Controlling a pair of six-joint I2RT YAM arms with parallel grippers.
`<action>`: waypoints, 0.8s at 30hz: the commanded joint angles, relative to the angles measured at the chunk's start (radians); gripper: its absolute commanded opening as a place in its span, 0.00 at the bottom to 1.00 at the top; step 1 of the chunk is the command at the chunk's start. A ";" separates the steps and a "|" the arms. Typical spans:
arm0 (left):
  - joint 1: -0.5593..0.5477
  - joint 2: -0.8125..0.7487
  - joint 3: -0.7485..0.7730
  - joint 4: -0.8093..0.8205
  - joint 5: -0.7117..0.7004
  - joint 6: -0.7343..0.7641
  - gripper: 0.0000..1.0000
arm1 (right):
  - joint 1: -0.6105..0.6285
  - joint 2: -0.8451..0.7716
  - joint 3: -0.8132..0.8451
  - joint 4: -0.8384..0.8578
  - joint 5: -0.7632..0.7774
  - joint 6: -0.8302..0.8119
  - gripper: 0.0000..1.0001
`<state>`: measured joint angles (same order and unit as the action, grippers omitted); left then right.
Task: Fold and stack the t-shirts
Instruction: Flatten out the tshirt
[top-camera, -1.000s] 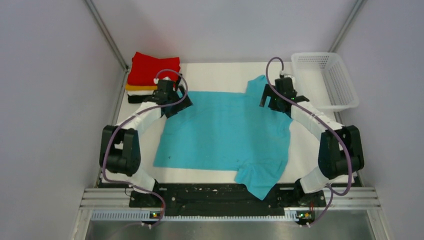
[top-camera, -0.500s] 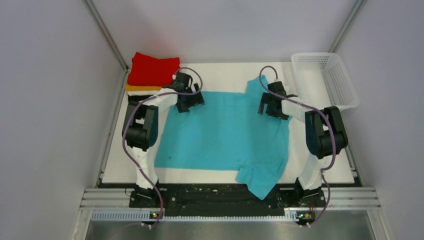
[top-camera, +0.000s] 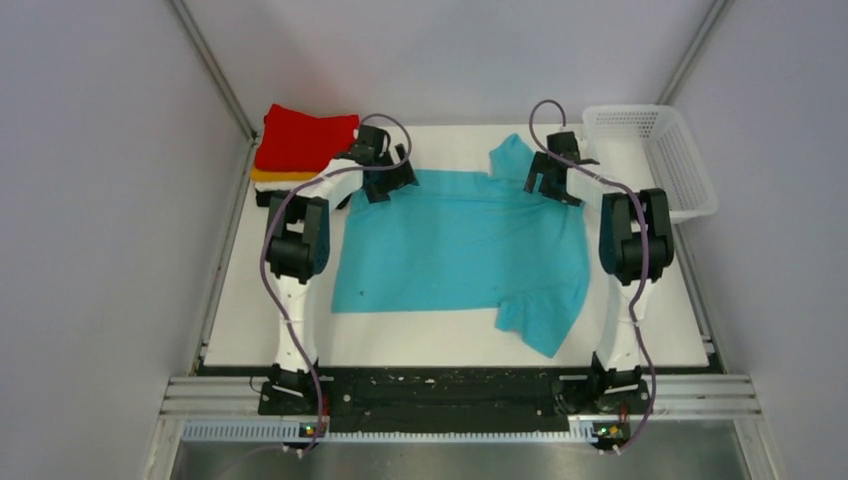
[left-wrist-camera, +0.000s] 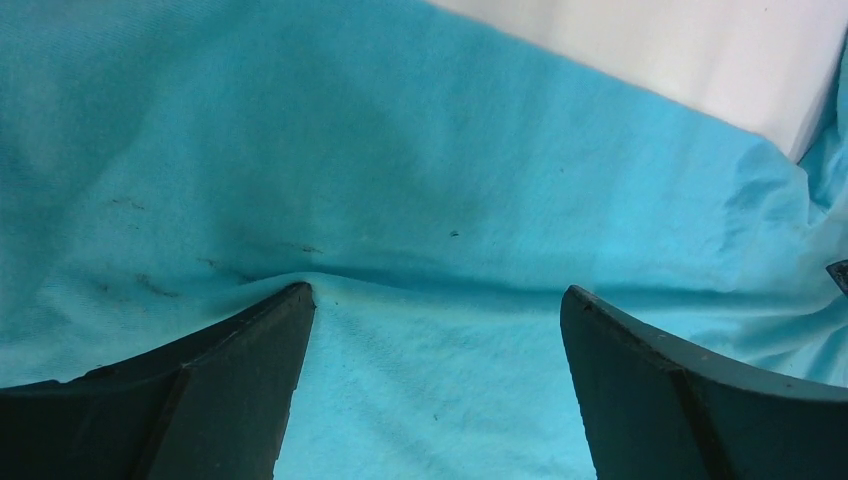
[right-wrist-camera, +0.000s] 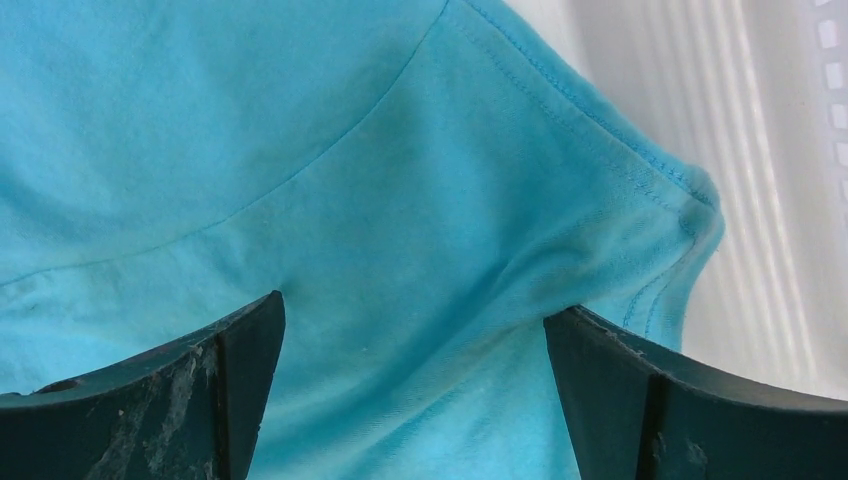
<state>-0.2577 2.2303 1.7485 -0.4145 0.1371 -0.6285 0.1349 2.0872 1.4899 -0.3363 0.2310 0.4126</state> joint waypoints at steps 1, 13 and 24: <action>0.008 -0.025 -0.020 -0.043 0.014 0.014 0.99 | 0.002 -0.007 0.041 -0.041 -0.039 -0.039 0.99; -0.012 -0.752 -0.589 -0.028 -0.140 -0.004 0.99 | 0.189 -0.553 -0.301 -0.106 0.069 -0.059 0.99; -0.009 -1.451 -1.278 -0.202 -0.470 -0.293 0.96 | 0.536 -1.037 -0.795 -0.269 0.147 0.241 0.99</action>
<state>-0.2687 0.9058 0.6323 -0.5522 -0.1890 -0.7818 0.6132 1.1534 0.7853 -0.5331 0.3550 0.5102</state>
